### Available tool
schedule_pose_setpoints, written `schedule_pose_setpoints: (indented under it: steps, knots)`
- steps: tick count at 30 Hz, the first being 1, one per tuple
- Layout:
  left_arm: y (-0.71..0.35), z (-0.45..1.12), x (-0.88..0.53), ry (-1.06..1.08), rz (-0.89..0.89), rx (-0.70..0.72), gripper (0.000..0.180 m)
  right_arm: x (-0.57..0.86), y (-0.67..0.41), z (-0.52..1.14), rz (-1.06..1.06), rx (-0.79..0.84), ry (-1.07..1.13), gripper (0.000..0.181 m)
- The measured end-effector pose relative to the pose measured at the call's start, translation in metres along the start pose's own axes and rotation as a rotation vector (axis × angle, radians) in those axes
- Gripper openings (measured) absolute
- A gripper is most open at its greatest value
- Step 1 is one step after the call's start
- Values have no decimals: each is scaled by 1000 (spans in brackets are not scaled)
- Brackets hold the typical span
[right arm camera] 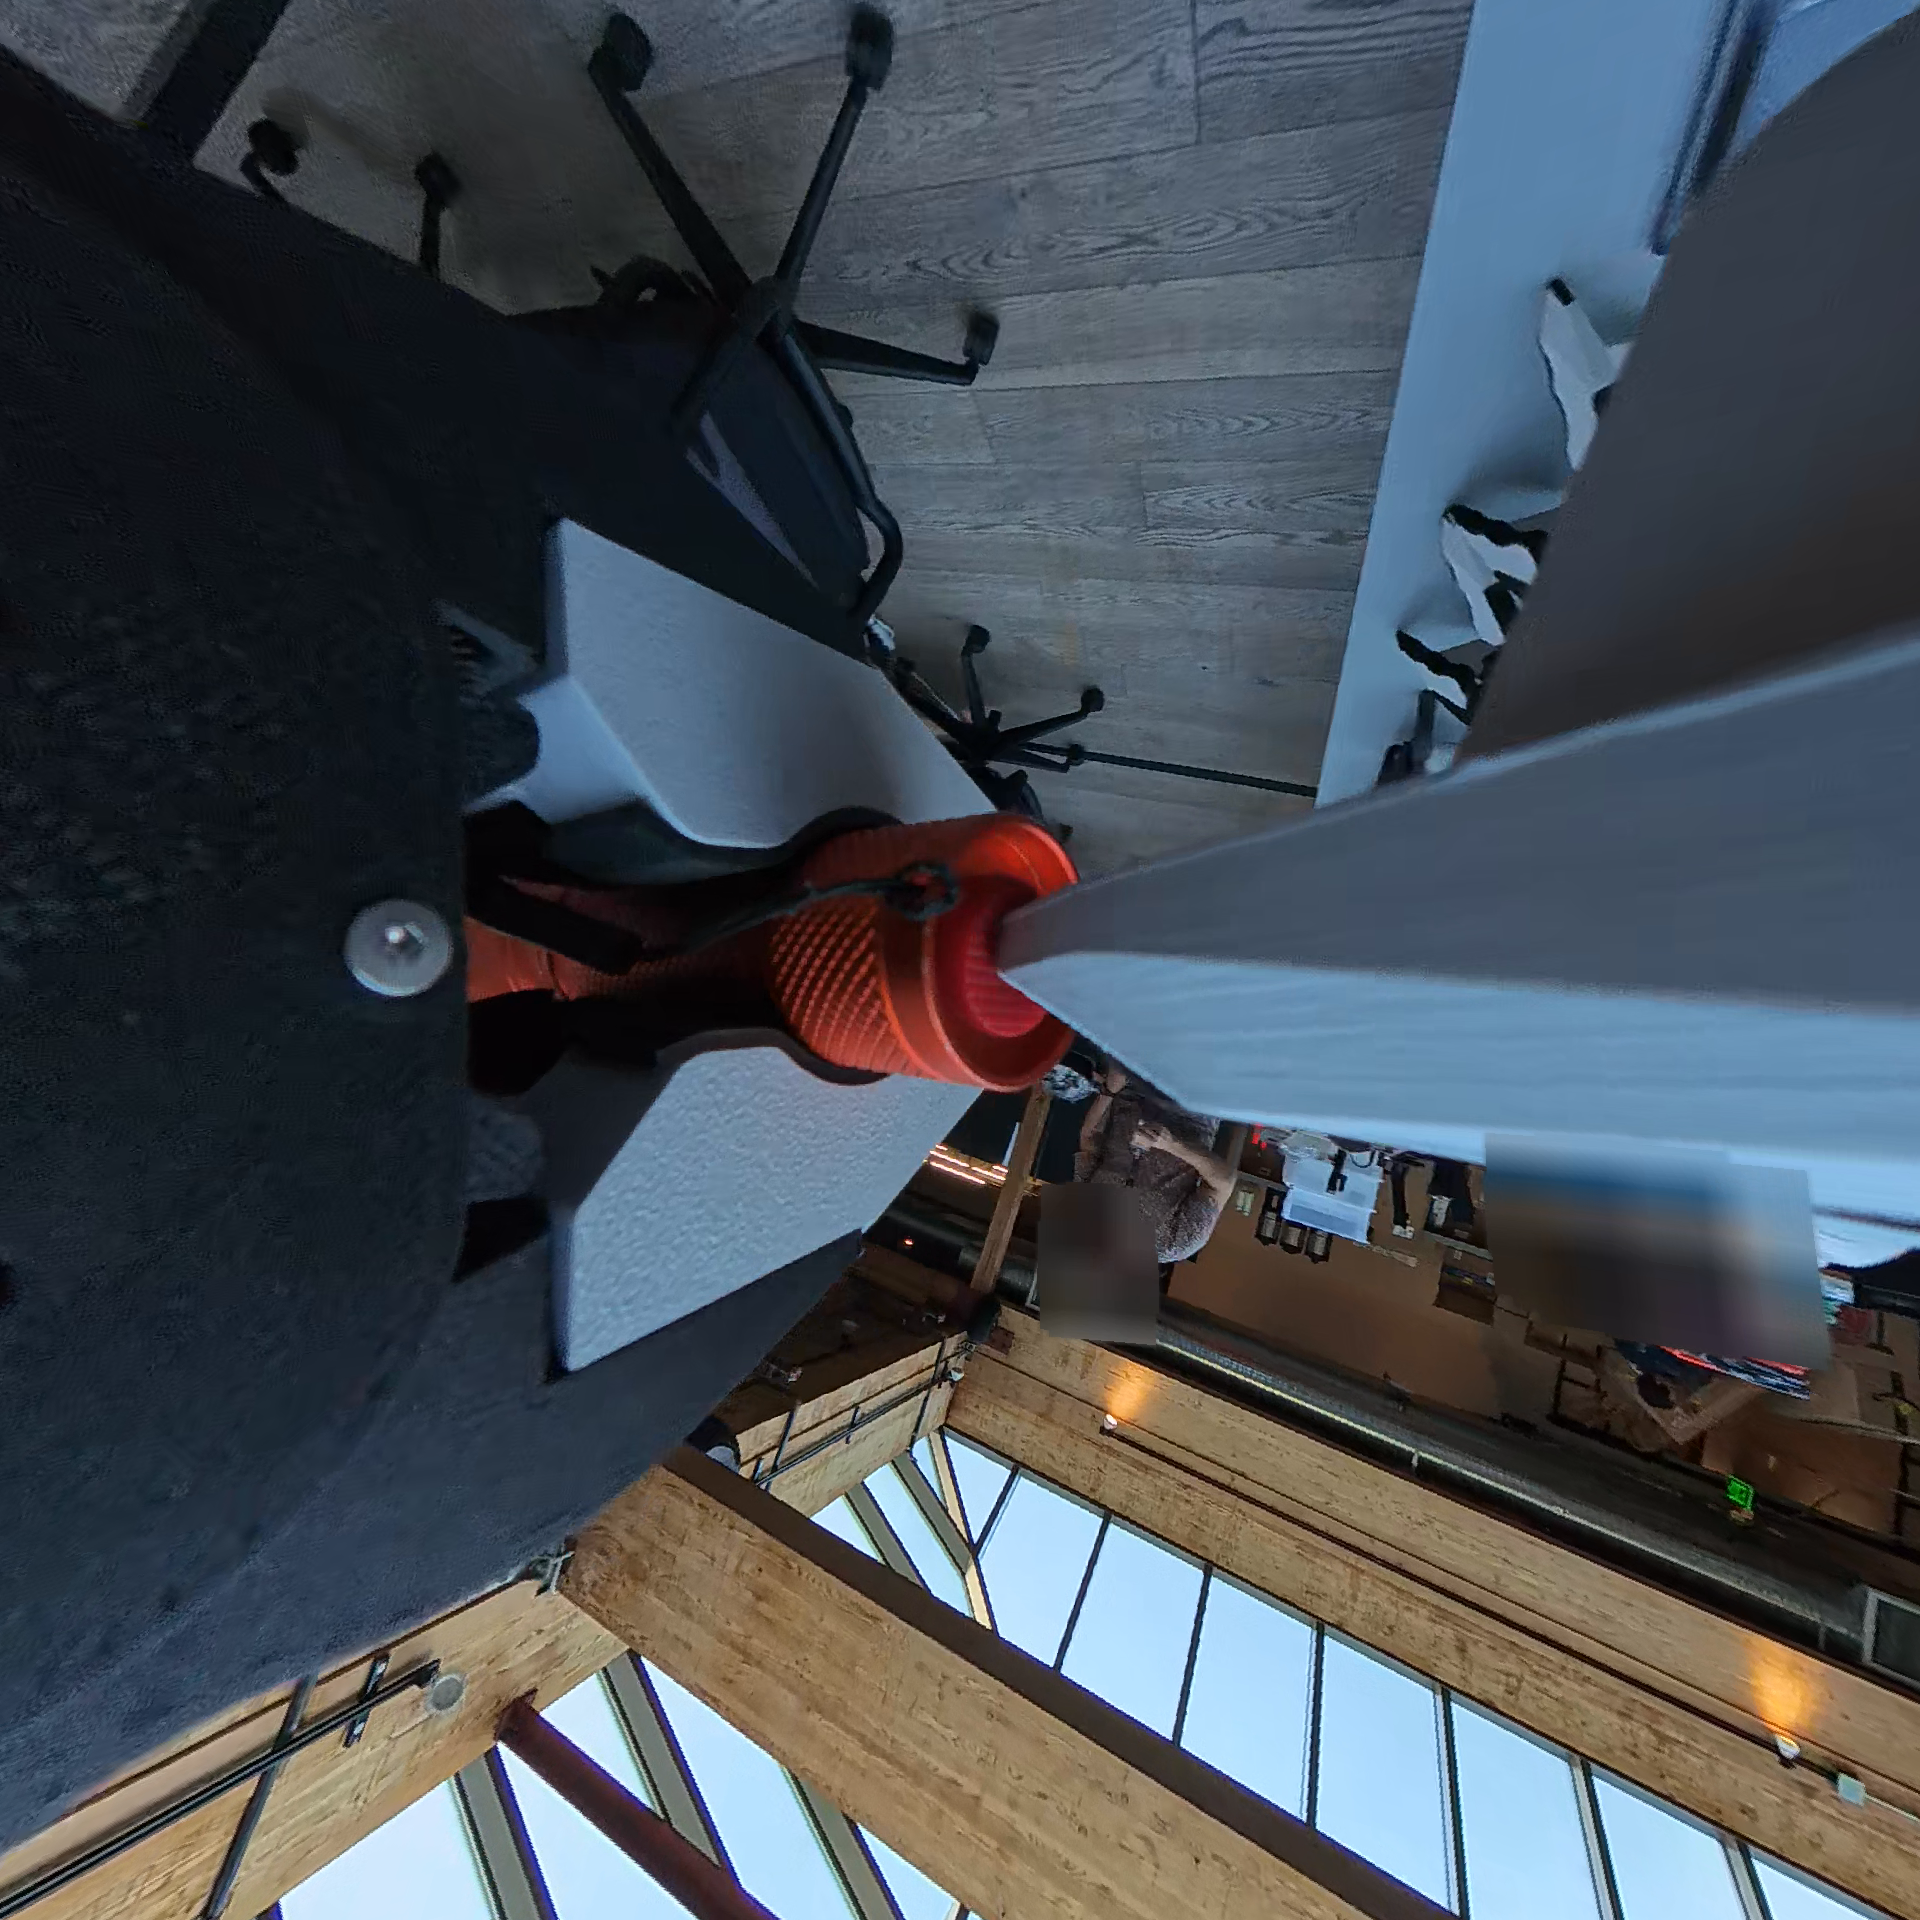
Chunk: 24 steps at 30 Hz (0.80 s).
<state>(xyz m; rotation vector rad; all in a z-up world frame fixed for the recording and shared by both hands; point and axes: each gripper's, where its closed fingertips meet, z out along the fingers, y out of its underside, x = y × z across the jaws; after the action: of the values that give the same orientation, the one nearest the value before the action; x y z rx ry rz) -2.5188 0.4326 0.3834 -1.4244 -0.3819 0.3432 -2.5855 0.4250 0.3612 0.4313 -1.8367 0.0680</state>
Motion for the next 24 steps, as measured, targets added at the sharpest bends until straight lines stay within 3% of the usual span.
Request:
schedule_pose_setpoints:
  steps: [5, 10, 24]
  knots:
    - [20, 23, 26, 122, -85, -26, 0, -35, 38, -20, 26, -93, -49, 20]
    - [41, 47, 52, 192, -51, -88, 0, -67, 75, -44, 54, -235, -94, 20]
    - [56, 68, 94, 321, -64, -126, 0, -92, 96, -81, 189, -319, -108, 20]
